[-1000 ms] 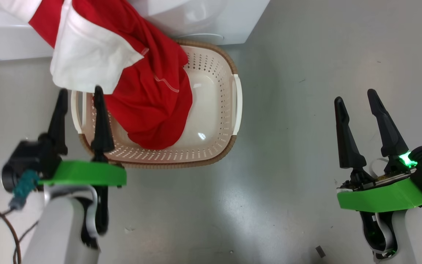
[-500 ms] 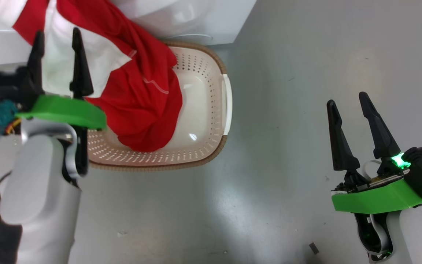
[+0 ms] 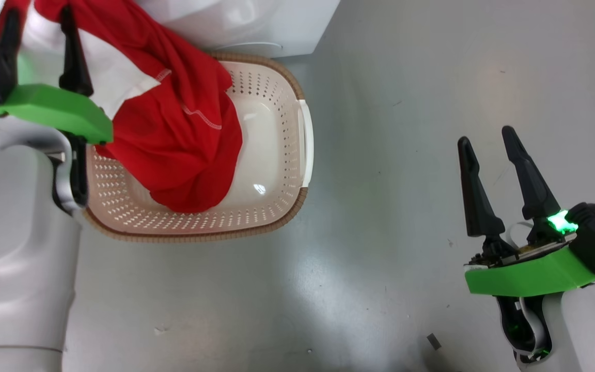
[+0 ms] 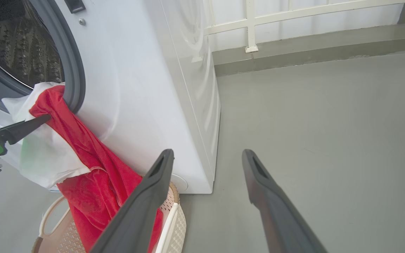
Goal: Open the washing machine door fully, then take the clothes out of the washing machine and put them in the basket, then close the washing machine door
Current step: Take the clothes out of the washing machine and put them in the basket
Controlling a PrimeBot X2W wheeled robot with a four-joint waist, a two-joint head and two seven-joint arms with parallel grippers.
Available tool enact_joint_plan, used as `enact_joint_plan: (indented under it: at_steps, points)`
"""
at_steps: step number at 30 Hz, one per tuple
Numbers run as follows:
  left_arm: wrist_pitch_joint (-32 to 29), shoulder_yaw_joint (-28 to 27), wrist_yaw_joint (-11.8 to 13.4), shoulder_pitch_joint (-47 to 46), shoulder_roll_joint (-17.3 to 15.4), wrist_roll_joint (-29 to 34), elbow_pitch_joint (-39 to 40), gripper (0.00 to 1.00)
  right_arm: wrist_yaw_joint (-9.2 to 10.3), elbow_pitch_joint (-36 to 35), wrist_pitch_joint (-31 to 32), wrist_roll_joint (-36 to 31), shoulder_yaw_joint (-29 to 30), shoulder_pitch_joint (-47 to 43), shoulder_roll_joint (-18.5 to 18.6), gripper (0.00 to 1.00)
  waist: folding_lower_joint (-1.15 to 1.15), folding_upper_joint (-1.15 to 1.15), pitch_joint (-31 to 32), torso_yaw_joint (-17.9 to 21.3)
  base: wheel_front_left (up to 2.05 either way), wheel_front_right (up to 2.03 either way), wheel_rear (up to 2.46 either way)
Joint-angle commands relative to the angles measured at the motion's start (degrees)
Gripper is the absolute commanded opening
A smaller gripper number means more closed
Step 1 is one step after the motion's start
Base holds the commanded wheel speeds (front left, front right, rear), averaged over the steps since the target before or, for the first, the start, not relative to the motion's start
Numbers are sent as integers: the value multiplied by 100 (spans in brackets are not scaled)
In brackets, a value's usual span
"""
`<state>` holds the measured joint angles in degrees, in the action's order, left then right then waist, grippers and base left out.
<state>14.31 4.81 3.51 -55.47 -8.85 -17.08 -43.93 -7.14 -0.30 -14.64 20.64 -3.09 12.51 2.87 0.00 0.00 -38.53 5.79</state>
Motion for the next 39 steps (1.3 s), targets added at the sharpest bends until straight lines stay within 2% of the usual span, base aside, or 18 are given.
enact_joint_plan:
  at_steps: [1, 10, 11, 12, 13, 14, 27, 39]
  points:
    - [67, -133, 0, -77, -287, 113, 1, 100, -35, -111, -36, 54, -164, 30, 0, 100, 0, 0, -22, 23, 0, 0, 0]
    - [68, -112, 5, -417, -344, 292, -508, 100, -35, -107, -36, 114, -201, 101, 0, 100, 0, 0, -77, 107, 0, 0, 0]
    - [68, -115, 7, -420, -351, 308, -533, 90, -35, -106, -36, 120, -206, 106, 0, 100, 0, 0, -78, 115, 0, 0, 0]
    - [68, -119, 3, -420, -352, 322, -544, 49, -35, -105, -36, 124, -204, 108, 0, 100, 0, 0, -76, 119, 0, 0, 0]
    - [68, -109, -11, -415, -348, 342, -562, 21, -35, -104, -36, 124, -196, 110, 0, 100, 0, 0, -77, 119, 0, 0, 0]
    - [68, -106, -23, -414, -340, 355, -564, 0, -35, -101, -36, 121, -184, 111, 0, 100, 0, 0, -79, 115, 0, 0, 0]
    - [69, -203, -228, 11, -179, 477, 331, 0, -35, -132, -36, 70, -99, 92, 0, 100, 0, 0, -98, -18, 0, 0, 0]
    - [69, -414, -292, 1159, 5, 588, 2203, 0, -35, -109, -36, 159, 8, 69, 0, 100, 0, 0, -47, -147, 0, 0, 0]
